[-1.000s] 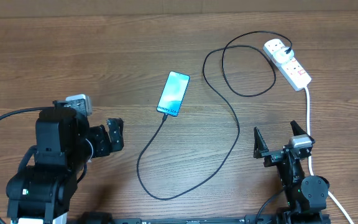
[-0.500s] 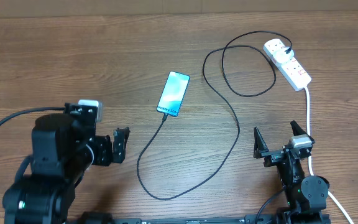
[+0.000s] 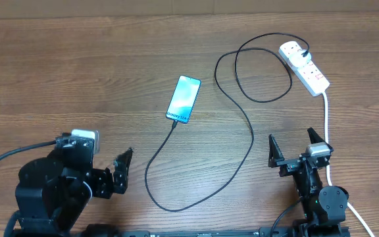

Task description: Plug charger to phone and switch on socket

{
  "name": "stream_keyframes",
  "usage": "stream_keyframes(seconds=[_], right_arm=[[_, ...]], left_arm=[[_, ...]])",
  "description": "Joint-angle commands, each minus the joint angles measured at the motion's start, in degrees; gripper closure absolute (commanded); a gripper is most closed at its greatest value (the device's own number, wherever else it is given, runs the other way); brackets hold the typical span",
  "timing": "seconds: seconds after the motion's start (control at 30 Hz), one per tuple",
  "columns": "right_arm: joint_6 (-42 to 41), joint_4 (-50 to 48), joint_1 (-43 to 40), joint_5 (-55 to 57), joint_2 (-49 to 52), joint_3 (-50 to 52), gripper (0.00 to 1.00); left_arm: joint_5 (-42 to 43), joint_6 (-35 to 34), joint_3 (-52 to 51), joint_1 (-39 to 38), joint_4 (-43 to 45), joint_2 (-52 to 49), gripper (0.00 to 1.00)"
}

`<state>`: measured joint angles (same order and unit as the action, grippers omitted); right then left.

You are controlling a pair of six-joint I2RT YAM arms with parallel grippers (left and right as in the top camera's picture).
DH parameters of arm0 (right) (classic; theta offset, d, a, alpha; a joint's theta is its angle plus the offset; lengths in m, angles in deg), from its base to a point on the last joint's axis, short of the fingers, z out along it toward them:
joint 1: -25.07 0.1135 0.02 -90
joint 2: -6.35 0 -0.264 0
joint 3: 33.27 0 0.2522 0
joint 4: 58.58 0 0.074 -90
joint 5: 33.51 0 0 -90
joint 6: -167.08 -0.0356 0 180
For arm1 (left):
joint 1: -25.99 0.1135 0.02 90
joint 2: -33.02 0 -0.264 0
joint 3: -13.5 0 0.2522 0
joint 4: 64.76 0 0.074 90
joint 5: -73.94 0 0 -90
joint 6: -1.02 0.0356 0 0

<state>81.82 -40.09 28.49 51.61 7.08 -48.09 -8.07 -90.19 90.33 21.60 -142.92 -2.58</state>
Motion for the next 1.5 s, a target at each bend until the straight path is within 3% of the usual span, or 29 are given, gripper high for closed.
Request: stream_keyframes(seconds=[0.0, 0.83, 1.47], right_arm=[[0.24, -0.17, 0.31, 0.55, -0.57, 0.57, 0.0], [0.24, -0.17, 0.31, 0.55, -0.57, 0.57, 0.0], [0.26, -0.15, 0.31, 0.57, -0.57, 0.57, 0.0]], left_arm=[[0.5, 1.49, -1.53, 0.39, -0.04, 0.13, 0.0], [0.52, 4.5, -5.66, 0.76, 2.34, 7.52, 0.0], [3.19, 3.96, -38.73, 2.64, 38.05, 26.08, 0.0]])
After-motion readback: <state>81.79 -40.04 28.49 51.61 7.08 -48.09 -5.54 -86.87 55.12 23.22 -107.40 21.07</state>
